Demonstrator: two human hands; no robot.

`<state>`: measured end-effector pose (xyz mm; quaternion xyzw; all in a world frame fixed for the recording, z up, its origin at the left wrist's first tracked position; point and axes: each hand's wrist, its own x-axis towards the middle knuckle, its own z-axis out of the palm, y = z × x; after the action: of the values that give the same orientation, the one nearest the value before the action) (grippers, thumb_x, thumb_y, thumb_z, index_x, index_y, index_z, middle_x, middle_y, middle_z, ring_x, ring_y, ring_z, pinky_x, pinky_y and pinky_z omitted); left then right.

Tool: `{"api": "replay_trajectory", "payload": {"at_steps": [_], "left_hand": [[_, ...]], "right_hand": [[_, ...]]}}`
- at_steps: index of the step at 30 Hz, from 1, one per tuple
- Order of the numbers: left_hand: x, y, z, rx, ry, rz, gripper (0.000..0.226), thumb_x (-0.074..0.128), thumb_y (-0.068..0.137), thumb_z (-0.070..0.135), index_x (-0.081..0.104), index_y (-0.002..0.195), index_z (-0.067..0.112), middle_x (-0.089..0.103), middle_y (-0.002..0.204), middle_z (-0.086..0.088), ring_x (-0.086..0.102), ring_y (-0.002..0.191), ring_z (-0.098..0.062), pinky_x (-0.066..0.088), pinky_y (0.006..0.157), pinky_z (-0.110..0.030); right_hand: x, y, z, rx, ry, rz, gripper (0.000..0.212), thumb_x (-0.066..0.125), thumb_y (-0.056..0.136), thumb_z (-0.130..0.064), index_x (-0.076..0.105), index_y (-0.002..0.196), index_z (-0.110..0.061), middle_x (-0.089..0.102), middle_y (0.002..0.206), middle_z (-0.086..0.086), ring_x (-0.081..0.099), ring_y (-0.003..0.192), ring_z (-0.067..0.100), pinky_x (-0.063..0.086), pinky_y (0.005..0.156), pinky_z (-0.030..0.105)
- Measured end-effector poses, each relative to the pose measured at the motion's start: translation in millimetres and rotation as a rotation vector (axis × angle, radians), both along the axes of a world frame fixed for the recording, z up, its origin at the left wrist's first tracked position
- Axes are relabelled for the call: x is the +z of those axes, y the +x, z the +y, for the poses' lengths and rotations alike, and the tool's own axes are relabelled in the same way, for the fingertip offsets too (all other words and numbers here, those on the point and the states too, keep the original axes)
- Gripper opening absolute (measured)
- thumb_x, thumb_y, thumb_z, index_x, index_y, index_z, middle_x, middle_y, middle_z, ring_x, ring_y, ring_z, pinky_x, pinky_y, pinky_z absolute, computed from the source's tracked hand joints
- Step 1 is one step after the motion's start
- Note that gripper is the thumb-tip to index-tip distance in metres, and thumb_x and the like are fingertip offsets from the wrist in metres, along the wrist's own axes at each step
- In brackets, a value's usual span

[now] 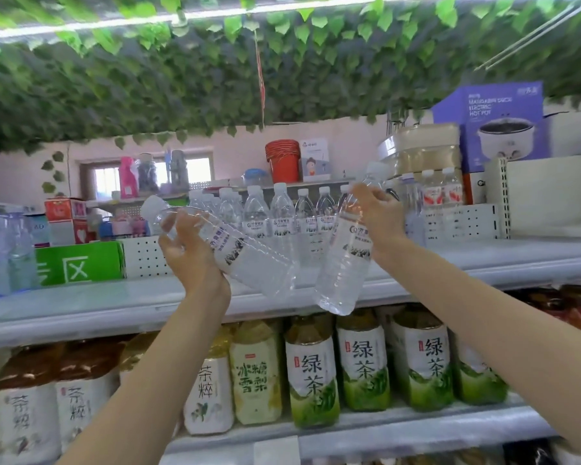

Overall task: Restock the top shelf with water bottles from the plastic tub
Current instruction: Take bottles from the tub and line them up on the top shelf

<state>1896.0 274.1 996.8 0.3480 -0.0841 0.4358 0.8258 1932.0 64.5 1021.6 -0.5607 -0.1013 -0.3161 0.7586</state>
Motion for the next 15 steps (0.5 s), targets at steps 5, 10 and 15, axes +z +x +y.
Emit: {"api": "replay_trajectory", "payload": {"at_steps": [5,10,15], "left_hand": [[7,35,-14,-0.024,-0.039,-0.049,0.009,0.054,0.093,0.037,0.047,0.096,0.033,0.059,0.104,-0.004,0.061,0.094,-0.021,0.049,0.093,-0.045],[8,75,-32,0.026,-0.021,-0.051,0.009,0.053,0.093,0.040,0.048,0.096,0.032,0.069,0.084,0.005,0.064,0.101,-0.024,0.043,0.100,-0.052],[4,120,-46,0.047,-0.010,0.003,0.029,0.049,0.092,0.048,0.047,0.110,0.026,0.069,0.108,-0.001,0.065,0.100,-0.014,0.038,0.104,-0.053]], "right_hand": [[22,28,-12,-0.045,0.105,-0.068,0.017,0.070,0.076,-0.036,0.057,0.078,-0.025,0.064,0.095,0.003,0.064,0.098,0.028,0.053,0.088,0.044],[42,59,-26,-0.037,0.127,-0.127,0.015,0.067,0.081,-0.032,0.055,0.084,-0.023,0.058,0.085,-0.003,0.054,0.079,0.012,0.044,0.063,0.024],[52,101,-29,-0.190,-0.059,-0.285,0.028,0.067,0.084,-0.039,0.055,0.096,-0.016,0.060,0.082,-0.006,0.058,0.073,0.008,0.047,0.064,0.021]]}}
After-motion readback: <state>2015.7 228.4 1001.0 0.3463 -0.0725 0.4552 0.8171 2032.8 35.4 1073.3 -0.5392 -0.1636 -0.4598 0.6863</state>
